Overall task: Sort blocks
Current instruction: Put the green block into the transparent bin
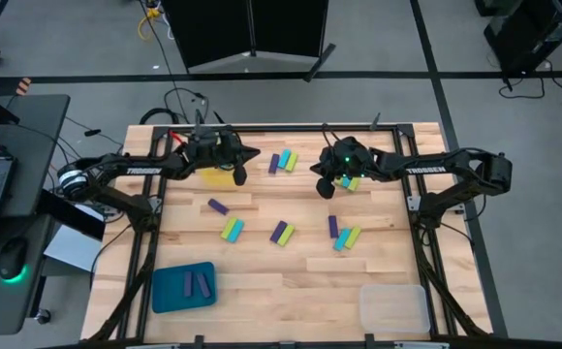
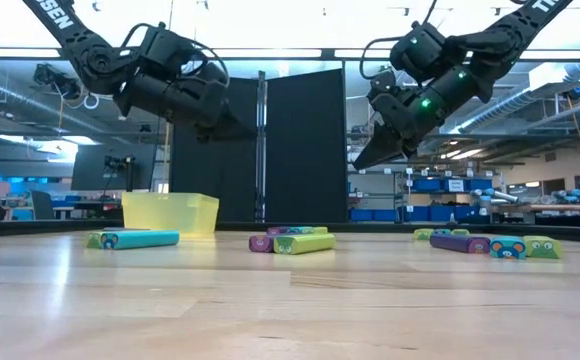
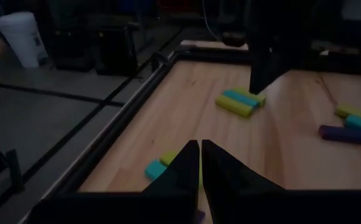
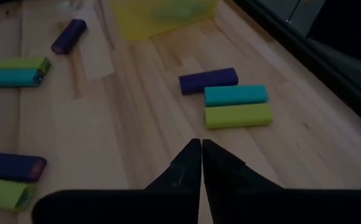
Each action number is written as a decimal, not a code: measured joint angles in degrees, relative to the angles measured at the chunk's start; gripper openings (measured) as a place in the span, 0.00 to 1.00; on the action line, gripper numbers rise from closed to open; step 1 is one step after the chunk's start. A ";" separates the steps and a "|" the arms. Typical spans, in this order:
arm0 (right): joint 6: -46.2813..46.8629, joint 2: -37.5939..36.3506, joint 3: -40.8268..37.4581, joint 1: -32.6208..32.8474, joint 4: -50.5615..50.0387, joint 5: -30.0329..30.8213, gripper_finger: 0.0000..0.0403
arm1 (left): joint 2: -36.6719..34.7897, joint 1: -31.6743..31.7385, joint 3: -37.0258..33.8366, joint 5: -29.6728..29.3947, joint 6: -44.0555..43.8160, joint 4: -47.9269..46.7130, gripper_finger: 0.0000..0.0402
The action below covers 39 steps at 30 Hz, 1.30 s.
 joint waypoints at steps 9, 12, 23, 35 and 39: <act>-0.11 -0.12 0.31 0.09 -2.26 0.00 0.12 | -0.02 -0.38 -9.84 -0.67 -2.39 20.48 0.06; 0.48 -0.21 3.33 0.27 -11.68 1.49 0.15 | -0.02 -0.45 -11.96 -0.68 -3.26 22.57 0.06; 15.73 -0.13 11.93 -0.12 -49.11 10.98 0.25 | -0.02 -0.45 -13.19 -0.67 -3.39 22.32 0.06; 12.89 4.25 11.93 -4.01 -42.65 11.58 0.03 | -0.02 -0.47 -13.19 -0.71 -3.19 22.25 0.06; 12.46 9.28 11.91 -4.30 -41.74 11.58 0.05 | 0.00 -0.47 -13.19 -0.83 -3.13 22.30 0.06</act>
